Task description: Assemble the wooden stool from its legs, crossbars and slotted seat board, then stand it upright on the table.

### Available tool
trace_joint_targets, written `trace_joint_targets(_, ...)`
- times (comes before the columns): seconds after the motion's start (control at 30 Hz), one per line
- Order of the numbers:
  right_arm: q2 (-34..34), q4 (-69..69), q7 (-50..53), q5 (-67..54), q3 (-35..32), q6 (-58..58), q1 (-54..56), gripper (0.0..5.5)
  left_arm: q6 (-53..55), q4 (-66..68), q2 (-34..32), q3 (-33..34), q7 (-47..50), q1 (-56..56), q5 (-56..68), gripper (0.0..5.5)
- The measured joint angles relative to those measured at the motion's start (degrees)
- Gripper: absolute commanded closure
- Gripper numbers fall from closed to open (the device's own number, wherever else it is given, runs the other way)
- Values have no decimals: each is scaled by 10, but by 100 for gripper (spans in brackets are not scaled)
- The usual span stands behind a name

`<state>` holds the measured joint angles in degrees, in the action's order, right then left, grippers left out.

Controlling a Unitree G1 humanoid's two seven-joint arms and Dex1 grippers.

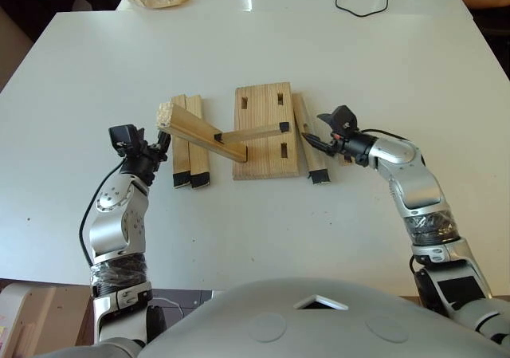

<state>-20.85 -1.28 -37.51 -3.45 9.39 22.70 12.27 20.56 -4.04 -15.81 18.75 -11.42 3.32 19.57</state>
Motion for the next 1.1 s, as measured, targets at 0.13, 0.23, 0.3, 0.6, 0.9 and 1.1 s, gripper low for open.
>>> trace_joint_targets(0.13, 4, 67, 7, 28, 26, -14, 28, 235, 0, 10, -1, -2, -1, -7, -4, 236)
trace_joint_targets(0.23, 3, 105, 13, 38, 35, -35, 55, 235, 0, 17, -5, -3, -5, -25, -4, 236)
trace_joint_targets(0.3, 1, 109, 16, 38, 33, -42, 55, 235, 0, 17, -10, -3, -6, -26, -4, 236)
trace_joint_targets(0.6, -24, 20, 23, 32, 7, 3, -6, 235, 0, -2, 4, -1, 3, 1, -4, 236)
trace_joint_targets(0.9, 2, 84, 56, 36, -5, -12, 65, 235, 0, -4, 4, -1, 4, 2, -4, 236)
trace_joint_targets(1.1, 29, 268, 50, 55, 15, -70, 161, 235, -1, 14, -1, -2, 1, -22, -8, 236)
